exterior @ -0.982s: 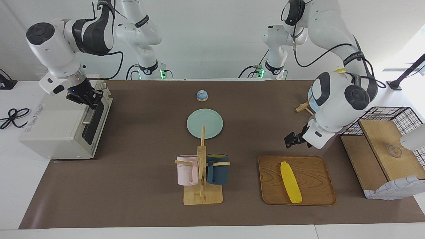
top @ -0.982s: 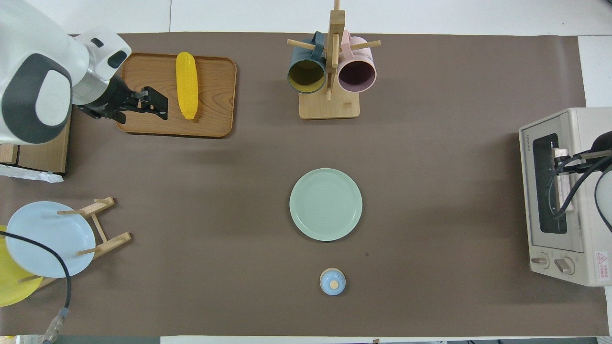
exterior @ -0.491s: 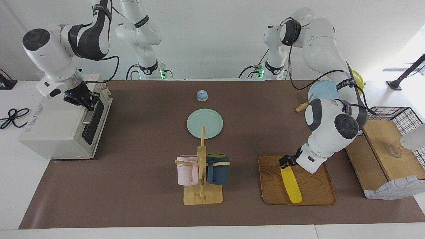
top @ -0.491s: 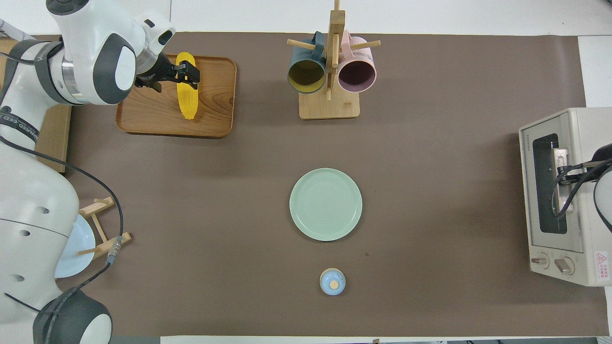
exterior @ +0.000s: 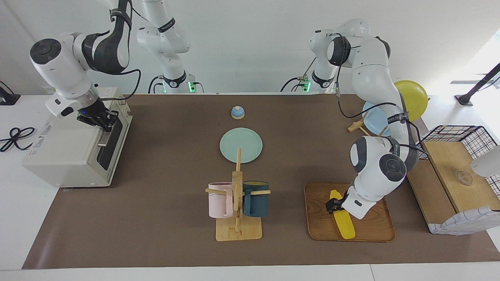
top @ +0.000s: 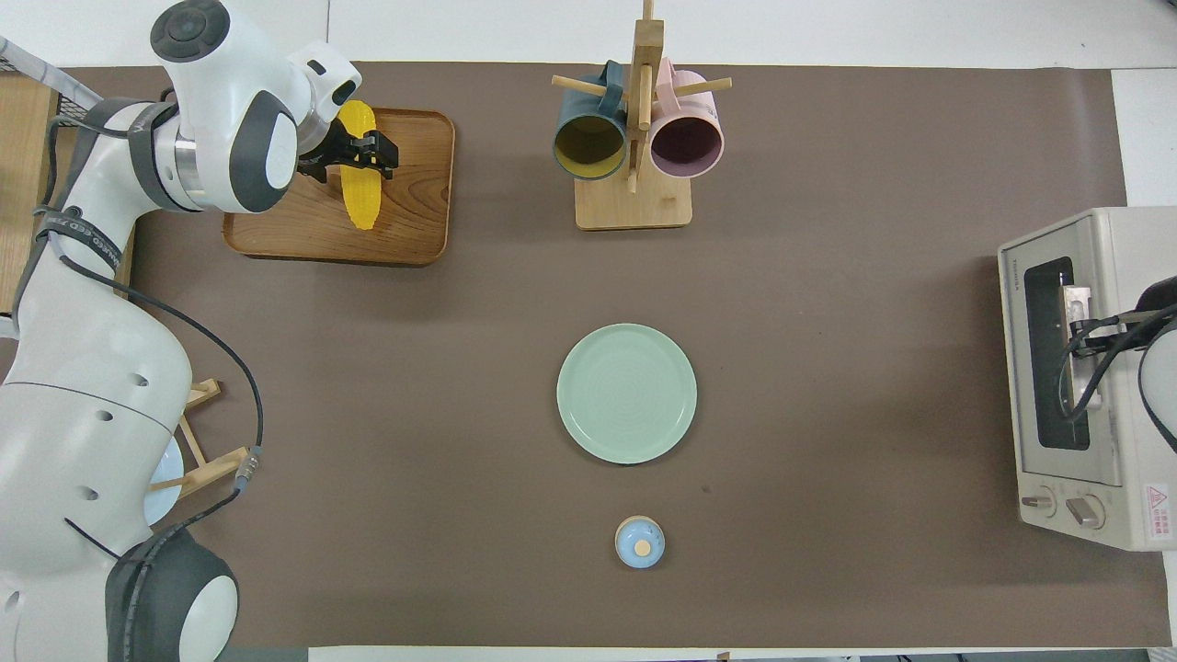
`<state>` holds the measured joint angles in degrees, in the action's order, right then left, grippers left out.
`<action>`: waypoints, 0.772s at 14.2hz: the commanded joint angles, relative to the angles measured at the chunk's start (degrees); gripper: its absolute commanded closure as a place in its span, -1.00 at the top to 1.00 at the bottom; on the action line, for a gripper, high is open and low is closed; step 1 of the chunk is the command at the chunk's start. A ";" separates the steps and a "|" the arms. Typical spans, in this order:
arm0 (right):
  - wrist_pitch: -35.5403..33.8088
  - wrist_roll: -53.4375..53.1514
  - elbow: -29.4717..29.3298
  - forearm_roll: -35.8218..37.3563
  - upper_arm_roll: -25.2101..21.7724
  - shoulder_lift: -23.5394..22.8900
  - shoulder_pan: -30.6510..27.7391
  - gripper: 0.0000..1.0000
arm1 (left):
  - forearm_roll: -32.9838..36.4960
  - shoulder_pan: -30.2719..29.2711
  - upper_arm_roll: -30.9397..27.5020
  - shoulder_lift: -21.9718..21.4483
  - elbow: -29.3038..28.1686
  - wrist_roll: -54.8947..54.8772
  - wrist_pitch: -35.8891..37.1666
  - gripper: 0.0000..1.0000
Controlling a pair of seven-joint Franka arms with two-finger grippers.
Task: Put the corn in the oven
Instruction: 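Grasp the corn with the left gripper while the right gripper reaches the oven, then lift the corn with the left gripper while the right gripper opens the oven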
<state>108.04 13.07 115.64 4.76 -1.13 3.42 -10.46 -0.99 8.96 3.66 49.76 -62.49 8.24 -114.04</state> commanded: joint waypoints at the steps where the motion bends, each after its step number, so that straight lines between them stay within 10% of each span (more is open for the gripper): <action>1: 3.93 -0.32 4.15 -0.63 0.34 0.28 1.22 -0.82 | 1.26 0.70 -0.32 1.30 2.55 0.46 -1.71 1.00; 4: 4.55 -2.95 4.24 -0.81 0.34 -0.51 3.24 -0.83 | 1.26 0.70 -0.32 1.39 2.55 0.46 -2.07 0.81; 11: 11.92 -6.47 9.24 -1.07 0.42 -2.27 6.15 -0.83 | 1.00 0.70 -0.85 1.30 2.46 0.55 -2.60 -0.80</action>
<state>114.98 6.35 121.76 3.29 -0.18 2.41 -2.99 -0.99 9.24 3.40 49.87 -61.72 8.23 -117.19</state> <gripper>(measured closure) 0.912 0.436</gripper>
